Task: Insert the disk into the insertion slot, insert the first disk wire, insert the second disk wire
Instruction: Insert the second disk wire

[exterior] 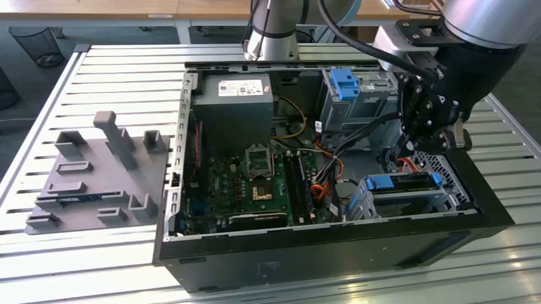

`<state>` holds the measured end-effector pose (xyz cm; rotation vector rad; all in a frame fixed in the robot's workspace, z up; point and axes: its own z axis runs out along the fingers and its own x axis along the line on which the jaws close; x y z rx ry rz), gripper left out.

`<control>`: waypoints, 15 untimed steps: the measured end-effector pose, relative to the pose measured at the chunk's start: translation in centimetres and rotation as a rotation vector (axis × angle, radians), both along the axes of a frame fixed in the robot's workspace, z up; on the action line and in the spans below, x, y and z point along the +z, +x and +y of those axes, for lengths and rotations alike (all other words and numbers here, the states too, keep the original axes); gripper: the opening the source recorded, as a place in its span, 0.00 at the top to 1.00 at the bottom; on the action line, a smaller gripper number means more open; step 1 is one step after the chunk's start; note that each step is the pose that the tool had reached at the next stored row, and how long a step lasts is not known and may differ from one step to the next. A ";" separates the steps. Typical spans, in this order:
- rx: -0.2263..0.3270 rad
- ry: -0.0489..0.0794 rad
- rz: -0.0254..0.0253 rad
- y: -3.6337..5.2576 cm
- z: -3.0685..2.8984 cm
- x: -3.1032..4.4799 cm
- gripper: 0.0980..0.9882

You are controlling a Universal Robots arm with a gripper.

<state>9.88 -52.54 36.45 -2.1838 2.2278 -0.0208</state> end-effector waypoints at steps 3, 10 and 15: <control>0.000 0.000 0.0000 -0.05 0.96 -0.04 0.99; 0.000 0.000 0.0000 -0.05 1.67 -0.41 0.99; 0.000 0.000 0.0000 -0.05 1.93 -0.74 0.92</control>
